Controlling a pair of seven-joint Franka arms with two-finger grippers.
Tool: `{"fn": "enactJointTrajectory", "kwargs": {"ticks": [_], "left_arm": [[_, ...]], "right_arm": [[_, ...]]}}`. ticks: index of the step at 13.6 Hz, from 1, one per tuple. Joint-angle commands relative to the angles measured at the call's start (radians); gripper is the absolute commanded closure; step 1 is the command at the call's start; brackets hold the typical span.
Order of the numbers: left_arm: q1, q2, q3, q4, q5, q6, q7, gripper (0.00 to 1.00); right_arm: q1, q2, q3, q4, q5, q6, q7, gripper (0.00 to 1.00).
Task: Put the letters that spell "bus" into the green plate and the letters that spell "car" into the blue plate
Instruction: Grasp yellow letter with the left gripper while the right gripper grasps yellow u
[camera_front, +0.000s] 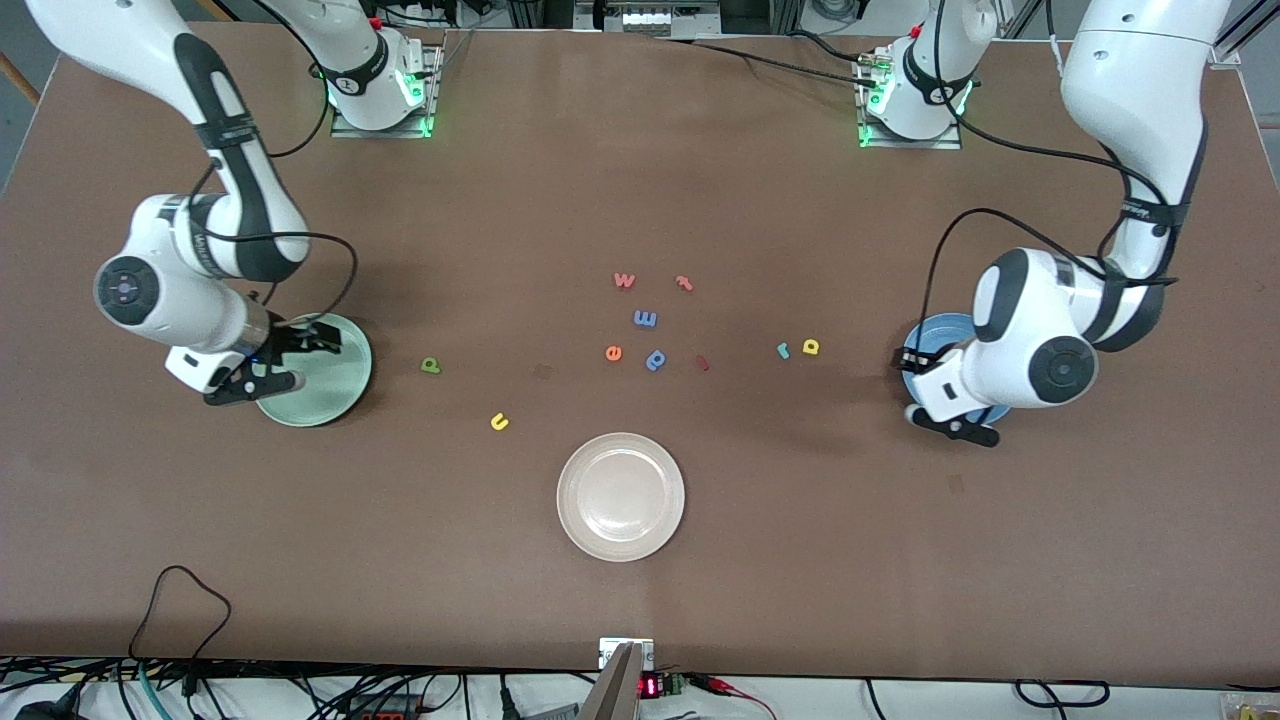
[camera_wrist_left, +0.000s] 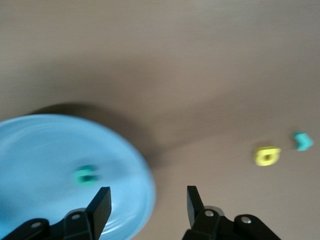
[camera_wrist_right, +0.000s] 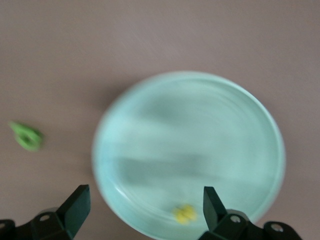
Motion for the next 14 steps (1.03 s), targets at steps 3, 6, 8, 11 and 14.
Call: {"fn": "enactJointTrajectory", "kwargs": {"ticks": [3, 6, 8, 11, 14], "left_arm": [[-0.076, 0.059, -0.073, 0.001, -0.024, 0.069, -0.201, 0.37], [-0.11, 0.06, -0.075, -0.04, -0.023, 0.099, -0.266, 0.44], [-0.12, 0.059, -0.076, -0.083, -0.021, 0.145, -0.264, 0.44], [-0.141, 0.051, -0.075, -0.133, -0.009, 0.202, -0.261, 0.45], [-0.143, 0.05, -0.075, -0.137, -0.009, 0.204, -0.259, 0.49]], "right_arm": [[0.204, 0.104, -0.004, 0.095, 0.011, 0.076, 0.48, 0.0], [0.31, 0.197, -0.005, 0.21, 0.008, 0.101, 0.79, 0.0], [0.353, 0.269, -0.005, 0.296, 0.008, 0.106, 0.944, 0.0], [0.39, 0.357, -0.007, 0.401, 0.005, 0.119, 1.081, 0.0], [0.394, 0.394, -0.019, 0.422, -0.004, 0.119, 1.083, 0.0]]}}
